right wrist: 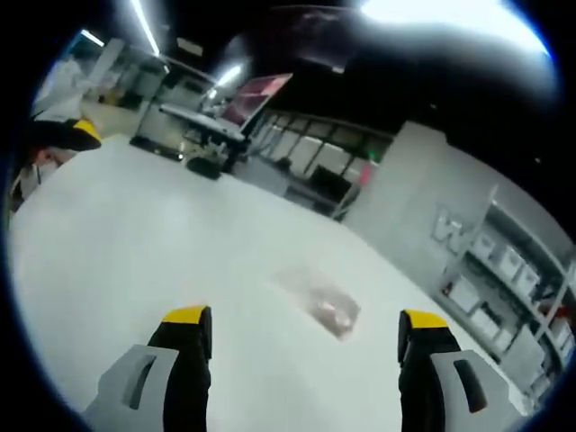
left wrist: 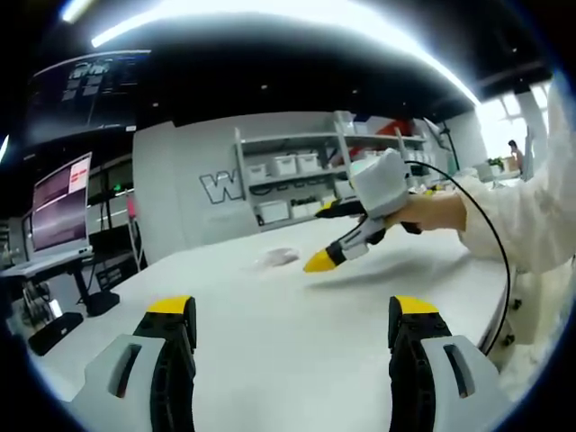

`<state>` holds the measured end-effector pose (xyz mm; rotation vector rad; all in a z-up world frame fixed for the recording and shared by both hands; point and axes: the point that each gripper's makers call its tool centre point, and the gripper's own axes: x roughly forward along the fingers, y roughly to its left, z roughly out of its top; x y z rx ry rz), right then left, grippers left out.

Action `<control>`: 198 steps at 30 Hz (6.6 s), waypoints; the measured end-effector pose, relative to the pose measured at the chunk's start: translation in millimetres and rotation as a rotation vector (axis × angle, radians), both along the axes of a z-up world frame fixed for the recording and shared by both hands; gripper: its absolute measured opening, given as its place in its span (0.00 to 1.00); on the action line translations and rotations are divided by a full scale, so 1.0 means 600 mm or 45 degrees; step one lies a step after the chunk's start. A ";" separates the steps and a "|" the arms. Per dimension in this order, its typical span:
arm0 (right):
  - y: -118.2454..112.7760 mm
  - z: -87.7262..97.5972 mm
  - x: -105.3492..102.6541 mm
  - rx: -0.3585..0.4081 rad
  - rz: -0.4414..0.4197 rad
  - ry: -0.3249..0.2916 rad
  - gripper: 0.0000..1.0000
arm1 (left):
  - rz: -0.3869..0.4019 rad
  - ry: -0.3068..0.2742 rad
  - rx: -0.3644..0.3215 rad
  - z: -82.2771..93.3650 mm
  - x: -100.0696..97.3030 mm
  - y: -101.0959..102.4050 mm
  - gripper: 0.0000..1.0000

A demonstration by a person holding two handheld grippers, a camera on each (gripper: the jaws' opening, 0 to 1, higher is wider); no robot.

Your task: Open the resealable bag by pulling the two sides of the seal apart until the entire bag opening is separated and visibly accessible.

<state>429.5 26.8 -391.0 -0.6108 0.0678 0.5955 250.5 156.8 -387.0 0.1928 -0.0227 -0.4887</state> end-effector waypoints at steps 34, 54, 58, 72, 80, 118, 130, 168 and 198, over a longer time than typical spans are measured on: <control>0.008 -0.021 0.037 0.238 -0.085 0.133 0.84 | 0.008 -0.018 -0.006 0.005 -0.001 0.006 0.86; 0.012 -0.015 0.051 0.122 -0.082 0.074 0.83 | 0.014 -0.017 -0.007 0.003 -0.001 0.008 0.86; 0.013 -0.017 0.057 0.097 -0.088 0.068 0.83 | 0.016 -0.015 -0.006 0.002 -0.002 0.010 0.86; 0.023 -0.021 0.067 0.005 -0.082 0.041 0.82 | 0.022 -0.013 -0.014 0.001 -0.002 0.017 0.86; 0.035 -0.022 0.069 0.011 -0.068 0.051 0.82 | 0.032 -0.021 -0.018 0.005 -0.002 0.024 0.85; 0.063 -0.023 0.114 -0.141 -0.065 -0.013 0.79 | 0.028 0.003 -0.030 0.002 0.002 0.028 0.85; 0.067 -0.025 0.123 -0.141 -0.068 -0.011 0.77 | 0.035 -0.001 -0.031 0.003 0.002 0.034 0.85; 0.077 -0.043 0.146 0.059 -0.146 0.064 0.73 | 0.046 0.011 -0.032 -0.006 0.004 0.041 0.85; 0.092 -0.058 0.156 0.143 -0.125 0.072 0.49 | 0.049 0.007 -0.031 -0.009 0.008 0.048 0.85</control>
